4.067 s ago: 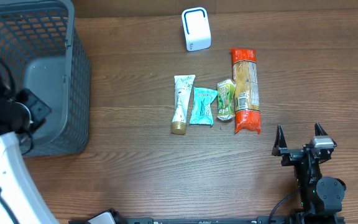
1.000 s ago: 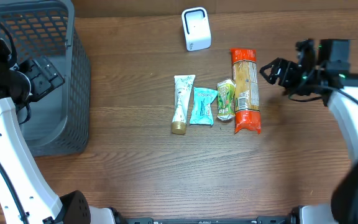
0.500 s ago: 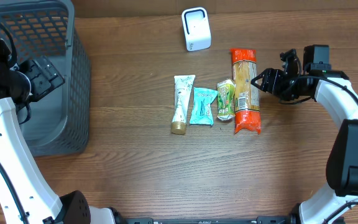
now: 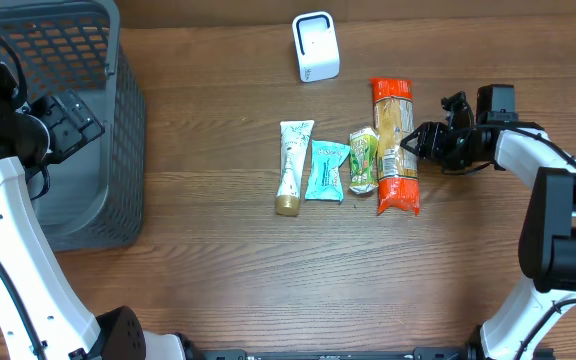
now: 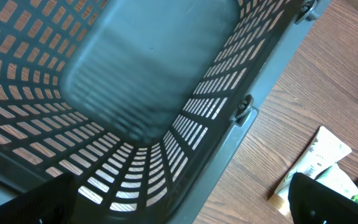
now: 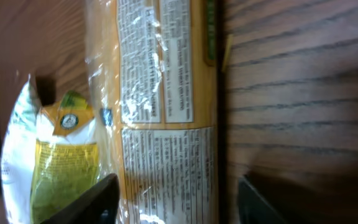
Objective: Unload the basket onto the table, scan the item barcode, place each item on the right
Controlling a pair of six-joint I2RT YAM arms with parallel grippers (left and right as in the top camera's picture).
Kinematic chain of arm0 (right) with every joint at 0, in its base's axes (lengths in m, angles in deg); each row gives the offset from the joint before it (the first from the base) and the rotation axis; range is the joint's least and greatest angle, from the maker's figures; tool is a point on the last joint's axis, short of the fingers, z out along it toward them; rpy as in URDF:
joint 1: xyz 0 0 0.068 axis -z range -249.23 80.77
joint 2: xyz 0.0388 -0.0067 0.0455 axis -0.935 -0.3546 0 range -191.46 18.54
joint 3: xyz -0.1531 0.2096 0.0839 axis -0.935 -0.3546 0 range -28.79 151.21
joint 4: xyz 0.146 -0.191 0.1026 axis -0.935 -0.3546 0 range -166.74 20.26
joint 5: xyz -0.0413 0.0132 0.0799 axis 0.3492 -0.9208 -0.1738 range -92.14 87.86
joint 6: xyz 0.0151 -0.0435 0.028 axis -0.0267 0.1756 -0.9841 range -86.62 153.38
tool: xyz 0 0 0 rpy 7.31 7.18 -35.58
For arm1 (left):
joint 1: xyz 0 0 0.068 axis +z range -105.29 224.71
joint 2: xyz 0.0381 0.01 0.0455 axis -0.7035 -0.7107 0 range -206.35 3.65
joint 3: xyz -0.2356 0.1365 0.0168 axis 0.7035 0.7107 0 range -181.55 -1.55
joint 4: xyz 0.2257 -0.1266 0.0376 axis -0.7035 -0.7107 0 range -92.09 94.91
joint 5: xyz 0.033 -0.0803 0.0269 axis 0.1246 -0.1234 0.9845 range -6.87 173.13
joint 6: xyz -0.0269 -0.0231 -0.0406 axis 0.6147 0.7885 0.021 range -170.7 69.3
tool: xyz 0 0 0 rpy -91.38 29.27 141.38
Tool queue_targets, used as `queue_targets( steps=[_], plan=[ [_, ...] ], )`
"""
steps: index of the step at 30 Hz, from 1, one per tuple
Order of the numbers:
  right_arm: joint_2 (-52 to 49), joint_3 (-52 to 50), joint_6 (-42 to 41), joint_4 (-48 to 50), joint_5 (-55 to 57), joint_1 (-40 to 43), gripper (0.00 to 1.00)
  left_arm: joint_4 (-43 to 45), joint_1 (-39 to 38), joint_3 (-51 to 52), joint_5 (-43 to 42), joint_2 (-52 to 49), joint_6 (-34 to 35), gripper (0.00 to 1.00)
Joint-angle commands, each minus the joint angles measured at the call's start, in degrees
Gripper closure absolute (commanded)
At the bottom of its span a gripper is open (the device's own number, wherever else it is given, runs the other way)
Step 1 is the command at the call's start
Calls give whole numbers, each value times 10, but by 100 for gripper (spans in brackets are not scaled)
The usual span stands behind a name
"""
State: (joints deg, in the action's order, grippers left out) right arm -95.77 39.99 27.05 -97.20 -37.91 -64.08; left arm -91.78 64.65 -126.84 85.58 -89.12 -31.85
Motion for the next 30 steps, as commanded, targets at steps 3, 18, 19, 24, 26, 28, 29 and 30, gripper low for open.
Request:
queue_targets(
  steps=[3,18,19,24,26,28,29,30],
  plan=[
    [-10,-3,4,7,-44,-14,50,-1,-1,-4,7,-2,-11,0],
    [8,26,-42,10,27,-33,96,-1,0,-4,7,-2,-11,0],
    [17,33,-42,2,28,-30,96,-1,0,-4,7,-2,-11,0],
    [111,72,-41,-89,231,-32,96,-1,-1,-4,7,-2,-11,0],
    [145,74,-41,-116,313,-41,96,-1,0,-4,7,-2,-11,0],
    [167,74,-42,-135,370,-49,96,-1,-1,-4,7,-2,-11,0],
    [177,74,-44,-145,401,-56,96,-1,-1,-4,7,-2,-11,0],
    [182,74,-54,-153,432,-63,96,-1,-1,-4,7,-2,-11,0]
  ],
)
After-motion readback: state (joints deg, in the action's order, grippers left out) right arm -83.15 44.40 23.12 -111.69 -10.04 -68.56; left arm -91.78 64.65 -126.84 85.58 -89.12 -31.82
